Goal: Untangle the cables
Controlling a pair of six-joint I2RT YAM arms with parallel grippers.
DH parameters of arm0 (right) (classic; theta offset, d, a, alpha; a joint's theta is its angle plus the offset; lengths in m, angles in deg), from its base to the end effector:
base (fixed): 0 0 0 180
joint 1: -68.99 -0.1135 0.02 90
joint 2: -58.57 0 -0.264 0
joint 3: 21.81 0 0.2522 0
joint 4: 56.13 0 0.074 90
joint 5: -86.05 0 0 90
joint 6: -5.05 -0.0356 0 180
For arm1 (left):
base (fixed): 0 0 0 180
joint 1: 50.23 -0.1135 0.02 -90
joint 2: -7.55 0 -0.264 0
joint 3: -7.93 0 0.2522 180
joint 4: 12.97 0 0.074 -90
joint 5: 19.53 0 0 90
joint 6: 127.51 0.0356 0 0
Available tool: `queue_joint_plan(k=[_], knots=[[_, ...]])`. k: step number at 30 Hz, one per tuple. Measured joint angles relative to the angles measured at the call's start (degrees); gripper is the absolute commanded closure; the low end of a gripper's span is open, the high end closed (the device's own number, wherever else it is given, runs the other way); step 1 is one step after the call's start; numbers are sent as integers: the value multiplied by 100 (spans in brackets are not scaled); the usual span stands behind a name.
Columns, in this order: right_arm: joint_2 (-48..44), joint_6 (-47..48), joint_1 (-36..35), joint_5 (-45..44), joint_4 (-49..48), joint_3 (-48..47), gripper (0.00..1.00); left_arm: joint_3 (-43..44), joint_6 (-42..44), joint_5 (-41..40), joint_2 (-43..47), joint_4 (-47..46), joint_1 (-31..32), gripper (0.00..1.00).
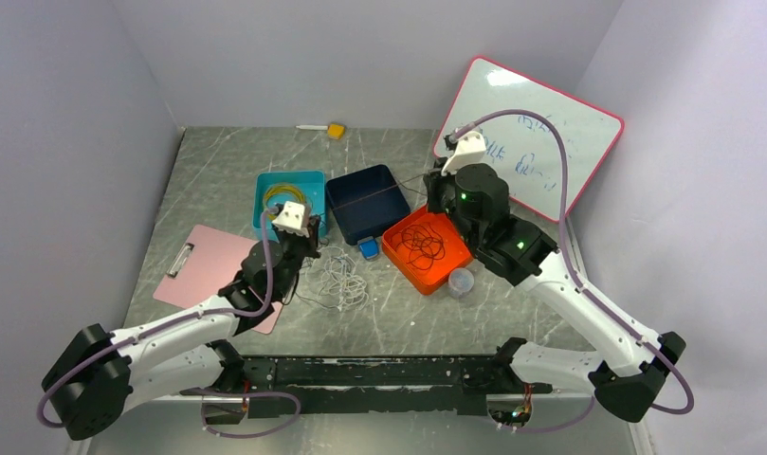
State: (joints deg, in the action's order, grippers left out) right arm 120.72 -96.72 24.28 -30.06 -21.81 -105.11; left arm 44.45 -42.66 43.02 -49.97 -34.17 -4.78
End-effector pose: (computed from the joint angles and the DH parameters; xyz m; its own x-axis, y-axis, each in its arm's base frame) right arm 0.1781 0.1542 0.4138 -0.2253 0.0347 -0.9737 -0.2873 0.9526 0.1005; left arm 0.1655 -0.1447 0.2462 -0.0253 -0.0878 -0.9958 0.3080 0.9470 -0.0914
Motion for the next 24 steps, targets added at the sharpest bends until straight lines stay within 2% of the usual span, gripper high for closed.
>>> queue_joint_plan(k=[5, 9, 12, 17, 20, 24], knots=[[-17, 267, 37, -339, -11, -4, 100, -46, 35, -2, 125, 203, -17, 77], [-61, 367, 92, -527, -68, -79, 100, -79, 63, -17, 35, 435, -37, 73], [-83, 433, 94, -518, -98, -160, 100, -79, 92, 109, -39, 494, -35, 57], [-87, 479, 101, -232, -118, -332, 100, -76, 105, 951, -63, 450, -37, 22], [-61, 490, 101, -92, -122, -492, 100, -76, 103, 1449, -57, 326, -39, 19], [-15, 514, 105, -72, -155, -623, 100, -79, 107, 1882, 4, 179, -39, 20]])
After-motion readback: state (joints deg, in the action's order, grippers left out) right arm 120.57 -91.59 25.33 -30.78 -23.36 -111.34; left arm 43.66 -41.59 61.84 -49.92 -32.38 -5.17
